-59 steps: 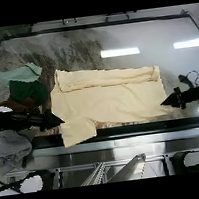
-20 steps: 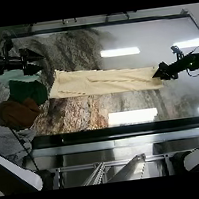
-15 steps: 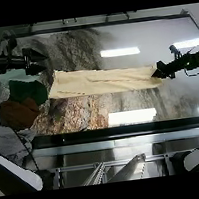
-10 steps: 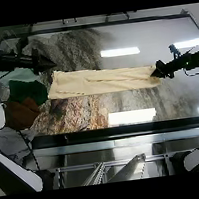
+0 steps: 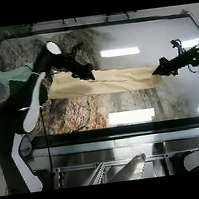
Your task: Fold the shirts.
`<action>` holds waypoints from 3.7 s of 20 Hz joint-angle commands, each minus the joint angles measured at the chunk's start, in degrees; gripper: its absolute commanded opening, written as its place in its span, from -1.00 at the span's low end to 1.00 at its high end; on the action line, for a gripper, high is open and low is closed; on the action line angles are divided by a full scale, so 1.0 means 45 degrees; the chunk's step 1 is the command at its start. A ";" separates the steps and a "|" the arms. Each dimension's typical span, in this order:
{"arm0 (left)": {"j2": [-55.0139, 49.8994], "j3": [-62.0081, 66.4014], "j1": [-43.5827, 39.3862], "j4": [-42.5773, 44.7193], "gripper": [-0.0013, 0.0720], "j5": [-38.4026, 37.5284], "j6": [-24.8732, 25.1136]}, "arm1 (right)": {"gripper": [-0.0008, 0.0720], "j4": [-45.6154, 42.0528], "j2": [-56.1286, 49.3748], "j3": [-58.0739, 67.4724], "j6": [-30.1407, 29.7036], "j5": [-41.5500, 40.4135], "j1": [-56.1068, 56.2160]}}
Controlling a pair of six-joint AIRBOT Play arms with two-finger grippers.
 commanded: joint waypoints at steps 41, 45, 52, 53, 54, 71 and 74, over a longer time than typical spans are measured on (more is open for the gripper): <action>0.5795 -0.6081 0.6853 -0.6790 -0.91 -0.2191 0.4095 | 0.93 0.0316 -0.1030 0.1098 0.2676 -0.2739 0.6028; 0.5795 -0.6081 0.6785 -0.6781 -0.91 -0.2239 0.4104 | 0.93 0.1379 -0.2225 0.1098 0.2866 -0.3303 0.6237; 0.5795 -0.6081 0.6737 -0.6771 -0.91 -0.2244 0.4299 | 0.93 0.2093 -0.2866 0.1103 0.2880 -0.4551 0.6805; 0.5795 -0.6081 0.6737 -0.6771 -0.91 -0.2307 0.4303 | 0.93 0.2336 -0.2939 0.1103 0.2875 -0.4711 0.6829; 0.5795 -0.6081 0.6737 -0.6771 -0.91 -0.2385 0.4328 | 0.93 0.2535 -0.3050 0.1103 0.2871 -0.4794 0.6829; 0.5795 -0.6081 0.6737 -0.6776 -0.91 -0.3215 0.4318 | -0.91 0.3963 -0.0335 0.1122 0.0165 -0.1608 0.5498; 0.5795 -0.6081 0.6737 -0.6781 -0.92 -0.3444 0.4318 | -0.91 0.0117 0.2764 0.1229 0.2361 -0.1399 0.2735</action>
